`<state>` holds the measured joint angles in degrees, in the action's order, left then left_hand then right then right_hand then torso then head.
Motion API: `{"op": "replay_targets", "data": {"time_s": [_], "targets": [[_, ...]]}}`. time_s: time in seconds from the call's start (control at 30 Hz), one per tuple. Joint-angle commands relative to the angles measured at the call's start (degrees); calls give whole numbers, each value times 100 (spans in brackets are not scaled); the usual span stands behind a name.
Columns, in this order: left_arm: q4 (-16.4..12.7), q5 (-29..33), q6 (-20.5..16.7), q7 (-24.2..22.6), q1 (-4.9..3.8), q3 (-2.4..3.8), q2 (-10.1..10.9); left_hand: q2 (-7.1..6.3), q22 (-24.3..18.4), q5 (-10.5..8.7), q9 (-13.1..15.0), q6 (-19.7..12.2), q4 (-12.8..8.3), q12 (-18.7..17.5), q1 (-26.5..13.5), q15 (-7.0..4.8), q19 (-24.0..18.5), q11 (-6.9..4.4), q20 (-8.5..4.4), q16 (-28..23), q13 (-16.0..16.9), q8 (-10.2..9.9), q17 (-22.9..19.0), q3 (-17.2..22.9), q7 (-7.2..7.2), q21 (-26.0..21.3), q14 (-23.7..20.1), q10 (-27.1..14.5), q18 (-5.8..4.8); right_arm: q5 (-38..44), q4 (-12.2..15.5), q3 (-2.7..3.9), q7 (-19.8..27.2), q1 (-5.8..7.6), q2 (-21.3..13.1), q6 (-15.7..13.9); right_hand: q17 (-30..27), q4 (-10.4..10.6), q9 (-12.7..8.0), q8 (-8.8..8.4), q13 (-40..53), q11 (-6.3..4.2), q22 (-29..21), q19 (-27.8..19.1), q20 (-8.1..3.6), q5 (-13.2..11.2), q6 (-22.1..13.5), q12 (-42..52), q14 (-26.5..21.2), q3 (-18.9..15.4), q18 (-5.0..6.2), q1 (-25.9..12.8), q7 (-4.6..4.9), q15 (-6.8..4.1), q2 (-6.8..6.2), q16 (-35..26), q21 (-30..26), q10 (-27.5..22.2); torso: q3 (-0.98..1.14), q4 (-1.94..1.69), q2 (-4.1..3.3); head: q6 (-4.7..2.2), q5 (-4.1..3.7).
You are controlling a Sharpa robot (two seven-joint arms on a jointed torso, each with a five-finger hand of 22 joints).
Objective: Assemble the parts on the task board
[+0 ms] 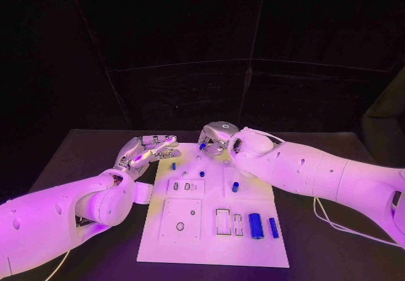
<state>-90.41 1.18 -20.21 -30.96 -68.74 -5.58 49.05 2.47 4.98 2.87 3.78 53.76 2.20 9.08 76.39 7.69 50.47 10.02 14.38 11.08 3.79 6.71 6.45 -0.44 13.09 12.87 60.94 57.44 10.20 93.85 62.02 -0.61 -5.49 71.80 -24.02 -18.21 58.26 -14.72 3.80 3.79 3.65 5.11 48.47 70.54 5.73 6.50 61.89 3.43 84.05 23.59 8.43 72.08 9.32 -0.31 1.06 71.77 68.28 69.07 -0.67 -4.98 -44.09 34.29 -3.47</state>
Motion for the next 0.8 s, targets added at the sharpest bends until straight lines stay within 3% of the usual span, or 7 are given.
{"op": "replay_targets", "data": {"time_s": [0.03,0.47,0.6,0.73,0.8], "targets": [[-4,-32,18,-69,-12,6,-14,53,-8,-5,2,43,-30,-28,-15,2,48,4,-5,-31,3,-40,7,-6,-8,-21,42,42,37,-8,-85,4,-61,16,56,87,7,3,-3,-12,1,4,8,-11,22,-37,-47,21,125,47,-55,-9,6,39,-44,35,21,-31,-4,-10,-14,4,2],[9,-32,66,-33,-14,6,-22,51,-10,-5,1,43,-36,-31,-17,2,51,4,-6,-35,2,-44,7,-6,-8,-23,44,41,37,67,-238,4,-175,15,188,230,3,61,-6,-20,-2,18,12,-34,36,-75,-114,15,114,144,-53,-59,14,53,-132,57,41,-100,-2,-9,-19,0,8],[12,-32,75,-23,-14,6,-20,50,-10,-5,1,43,-37,-33,-18,2,51,4,-6,-36,2,-45,7,-6,-8,-24,43,41,37,85,-250,3,-190,16,202,290,-34,125,-13,-27,-7,54,-12,-66,60,-128,-216,8,97,142,-51,-156,44,87,-264,49,36,-234,1,-5,-19,2,10],[18,-32,83,-14,-14,6,-16,50,-10,-5,1,43,-37,-33,-18,2,51,4,-6,-36,2,-45,7,-6,-8,-24,43,41,37,93,-229,3,-189,16,189,172,-404,271,-26,-30,-11,136,-452,-341,122,-203,-998,21,-15,-179,28,-301,80,161,-609,-173,-232,-894,2,-1,-23,1,12],[19,-32,85,-13,-15,6,-14,50,-10,-5,1,43,-37,-33,-18,2,51,4,-6,-36,2,-45,7,-6,-8,-24,43,41,37,94,-204,3,-190,16,169,102,-457,346,-8,-20,7,130,-528,-383,130,-203,-1169,63,-26,-331,44,-247,84,169,-631,-205,-290,-1052,4,-2,-23,1,10]]}}
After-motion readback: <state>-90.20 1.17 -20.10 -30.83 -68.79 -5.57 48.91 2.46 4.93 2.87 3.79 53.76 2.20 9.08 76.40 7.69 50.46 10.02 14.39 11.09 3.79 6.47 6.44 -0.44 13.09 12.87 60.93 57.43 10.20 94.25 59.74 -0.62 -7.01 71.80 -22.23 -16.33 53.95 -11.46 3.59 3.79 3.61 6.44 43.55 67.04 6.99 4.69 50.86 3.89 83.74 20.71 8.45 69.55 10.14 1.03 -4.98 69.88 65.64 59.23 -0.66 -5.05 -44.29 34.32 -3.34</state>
